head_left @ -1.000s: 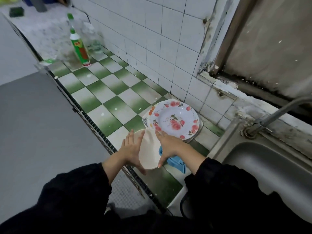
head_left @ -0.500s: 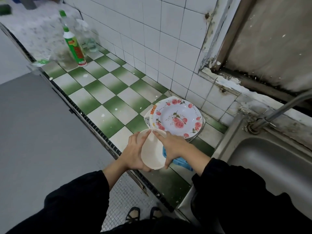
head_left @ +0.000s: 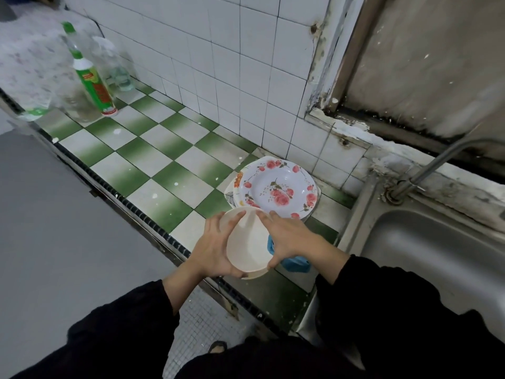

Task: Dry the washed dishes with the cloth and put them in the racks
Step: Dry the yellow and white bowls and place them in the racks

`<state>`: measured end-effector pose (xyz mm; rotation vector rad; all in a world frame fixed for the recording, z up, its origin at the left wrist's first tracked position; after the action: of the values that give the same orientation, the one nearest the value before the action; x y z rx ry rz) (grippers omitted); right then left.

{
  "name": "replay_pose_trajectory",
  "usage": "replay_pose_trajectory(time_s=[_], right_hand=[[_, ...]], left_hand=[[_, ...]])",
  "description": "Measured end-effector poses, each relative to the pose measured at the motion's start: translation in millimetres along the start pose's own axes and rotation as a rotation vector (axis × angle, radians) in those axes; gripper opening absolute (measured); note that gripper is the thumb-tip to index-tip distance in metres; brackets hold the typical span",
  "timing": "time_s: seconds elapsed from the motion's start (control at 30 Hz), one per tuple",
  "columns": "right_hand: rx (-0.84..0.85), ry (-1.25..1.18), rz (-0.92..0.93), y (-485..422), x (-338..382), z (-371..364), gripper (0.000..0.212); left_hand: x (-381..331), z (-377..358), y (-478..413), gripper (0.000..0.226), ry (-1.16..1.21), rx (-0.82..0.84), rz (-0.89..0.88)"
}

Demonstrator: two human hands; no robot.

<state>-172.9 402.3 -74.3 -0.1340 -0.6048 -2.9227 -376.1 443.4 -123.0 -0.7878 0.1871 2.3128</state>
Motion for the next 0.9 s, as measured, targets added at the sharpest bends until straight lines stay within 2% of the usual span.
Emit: replay_pose_trajectory(time_s=[0.13,0.23,0.37,0.53,0.6,0.67,0.8,0.9], right_hand=[[0.02,-0.079,-0.049,1.8,-4.4,13.3,0.127],[0.035,-0.427,-0.135,4.8,-15.4,27.0,0.119],[-0.099,-0.838,-0.38,17.9,-28.7,49.7,0.089],[-0.042,-0.858,-0.349,22.1,-24.5,61.3,0.05],[-0.15,-0.884,-0.407,18.1,-18.5,56.4,0.037],[-0.284,-0.943,-0.498,12.2,-14.7,49.0,0.036],[-0.376,-1.011,-0.577,4.6,-8.5,40.2,0.032],[-0.433,-1.067,-0.58,3.2,-6.0,35.2,0.035]], left_hand=[[-5.9,12.5,-3.5,0.129,-0.031,0.003,-0.019],[-9.4,26.7,-5.4,0.131,-0.01,0.005,-0.008],[-12.4,49.2,-7.3,0.134,-0.018,-0.036,-0.029],[-27.7,71.6,-12.9,0.138,-0.194,-0.064,-0.207],[-30.0,74.9,-15.2,0.141,-0.247,-0.075,-0.239],[-30.3,74.9,-15.1,0.145,-0.252,-0.088,-0.24],[-28.7,66.3,-9.9,0.154,-0.166,-0.102,-0.14],[-26.9,57.3,-2.1,0.143,0.018,-0.152,0.031]])
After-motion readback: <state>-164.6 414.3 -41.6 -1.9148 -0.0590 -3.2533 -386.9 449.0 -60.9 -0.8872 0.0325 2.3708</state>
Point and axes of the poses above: each hand's wrist, its own y-axis away from the middle knuckle, its own z-axis out of the back of the hand, x = y × z, the point moved 1 cm from there along -y, towards the middle knuckle, and after that the axes turned 3 degrees about -x, right-handed, at the moved point
